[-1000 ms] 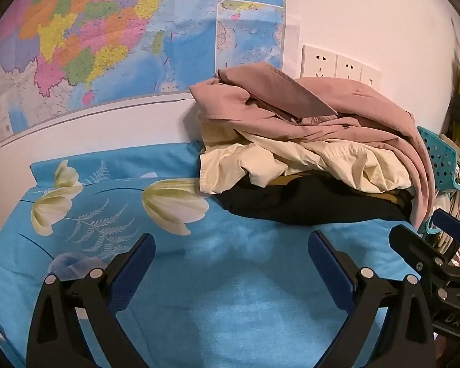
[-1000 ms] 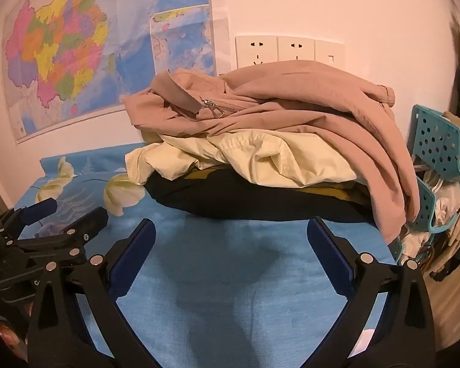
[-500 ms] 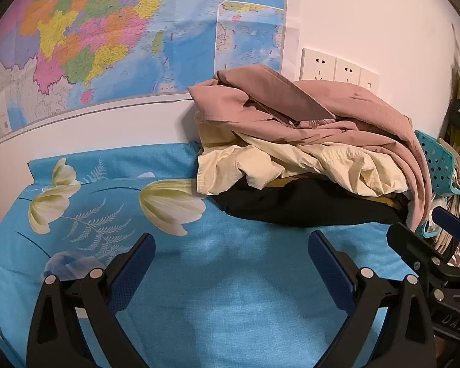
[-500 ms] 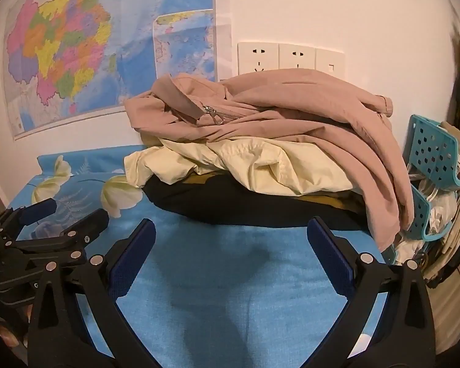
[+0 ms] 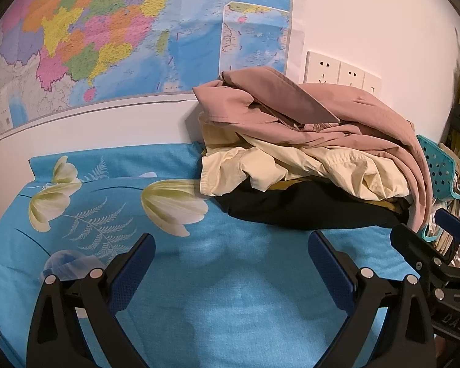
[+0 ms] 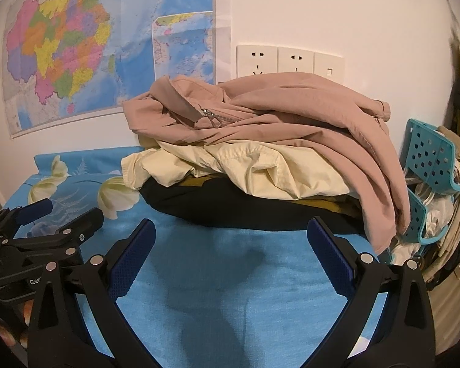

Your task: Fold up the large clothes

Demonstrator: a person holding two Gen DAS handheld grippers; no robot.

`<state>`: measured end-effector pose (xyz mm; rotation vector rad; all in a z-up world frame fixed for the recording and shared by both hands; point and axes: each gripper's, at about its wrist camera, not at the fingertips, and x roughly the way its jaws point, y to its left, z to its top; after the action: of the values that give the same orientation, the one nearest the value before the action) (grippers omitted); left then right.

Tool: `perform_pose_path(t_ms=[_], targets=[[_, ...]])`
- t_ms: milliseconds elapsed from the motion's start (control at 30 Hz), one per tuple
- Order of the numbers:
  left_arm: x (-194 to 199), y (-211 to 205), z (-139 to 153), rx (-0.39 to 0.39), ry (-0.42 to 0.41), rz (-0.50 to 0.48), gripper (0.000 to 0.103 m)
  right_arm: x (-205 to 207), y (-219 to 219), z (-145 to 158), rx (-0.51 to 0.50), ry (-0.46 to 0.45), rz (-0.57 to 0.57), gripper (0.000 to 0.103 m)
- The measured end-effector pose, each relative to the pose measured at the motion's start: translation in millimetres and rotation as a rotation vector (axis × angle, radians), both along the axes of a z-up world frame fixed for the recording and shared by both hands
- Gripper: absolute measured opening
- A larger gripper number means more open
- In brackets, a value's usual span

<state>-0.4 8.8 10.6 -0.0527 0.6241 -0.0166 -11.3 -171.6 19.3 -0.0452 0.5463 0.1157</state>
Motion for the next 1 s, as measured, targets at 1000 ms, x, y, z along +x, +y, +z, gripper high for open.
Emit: perform_pose_path(t_ms=[1000], targets=[[1.0,-1.3,-4.0,-0.005,0.005,-0.004,0.096,3.0,0.9,-0.2,-0.001,0.006,0.005,0.098]])
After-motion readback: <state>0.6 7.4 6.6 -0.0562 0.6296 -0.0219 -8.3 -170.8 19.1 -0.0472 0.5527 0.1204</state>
